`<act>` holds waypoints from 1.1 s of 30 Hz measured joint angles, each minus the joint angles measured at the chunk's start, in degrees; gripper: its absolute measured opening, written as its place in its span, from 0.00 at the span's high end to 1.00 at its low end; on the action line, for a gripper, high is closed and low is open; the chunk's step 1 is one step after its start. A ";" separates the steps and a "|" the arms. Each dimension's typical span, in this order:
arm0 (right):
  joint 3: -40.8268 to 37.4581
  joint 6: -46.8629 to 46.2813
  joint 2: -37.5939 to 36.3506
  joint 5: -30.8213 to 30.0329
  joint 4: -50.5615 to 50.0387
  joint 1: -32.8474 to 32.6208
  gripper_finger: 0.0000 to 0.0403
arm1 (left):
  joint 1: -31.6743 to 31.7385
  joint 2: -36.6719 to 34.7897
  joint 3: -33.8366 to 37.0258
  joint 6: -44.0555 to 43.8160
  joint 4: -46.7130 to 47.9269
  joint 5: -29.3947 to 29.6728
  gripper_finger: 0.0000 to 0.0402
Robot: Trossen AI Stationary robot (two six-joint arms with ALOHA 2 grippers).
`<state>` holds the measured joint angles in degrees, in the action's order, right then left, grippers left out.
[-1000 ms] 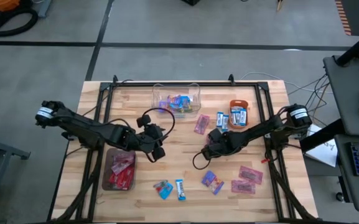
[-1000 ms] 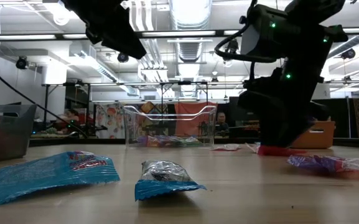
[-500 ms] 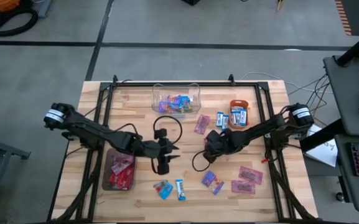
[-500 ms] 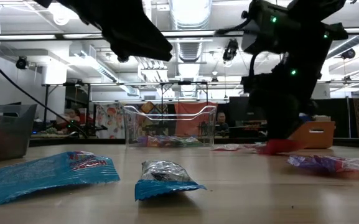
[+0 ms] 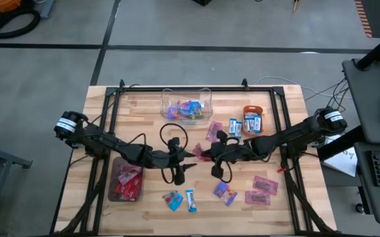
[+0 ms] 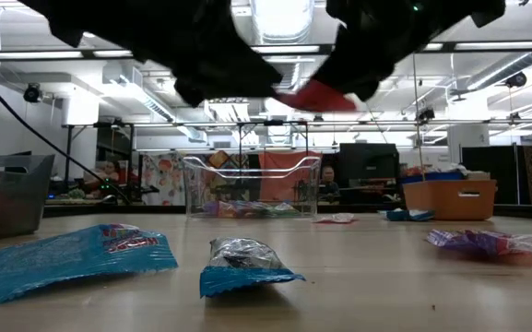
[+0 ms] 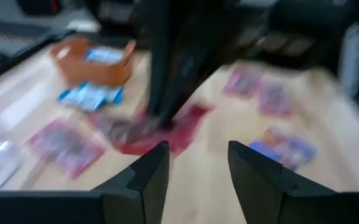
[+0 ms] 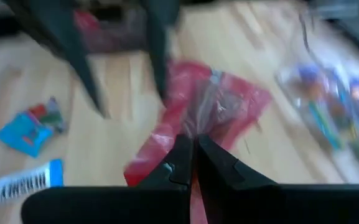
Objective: Sort candy
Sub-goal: Put the red candy into the black bin
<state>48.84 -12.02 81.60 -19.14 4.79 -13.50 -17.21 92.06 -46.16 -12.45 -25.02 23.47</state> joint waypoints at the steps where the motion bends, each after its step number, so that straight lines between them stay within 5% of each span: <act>1: 0.00 1.40 0.17 -0.04 1.61 -0.02 0.97 | 0.02 -0.23 0.11 -0.57 1.60 0.93 0.62; 16: 0.00 6.95 2.26 -2.29 8.35 0.02 0.97 | 0.07 -5.48 2.17 -6.21 10.07 4.76 0.57; 26: -0.37 -2.71 2.44 -2.52 0.63 1.38 0.97 | 0.33 -6.68 1.97 -3.85 12.05 6.03 0.57; 33: -3.66 1.54 4.44 -1.66 4.16 1.83 0.94 | 0.33 -6.72 1.97 -3.01 12.47 6.03 0.57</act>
<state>45.18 -10.48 86.04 -20.80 8.95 -11.66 -16.88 85.34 -44.18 -15.46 -12.55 29.50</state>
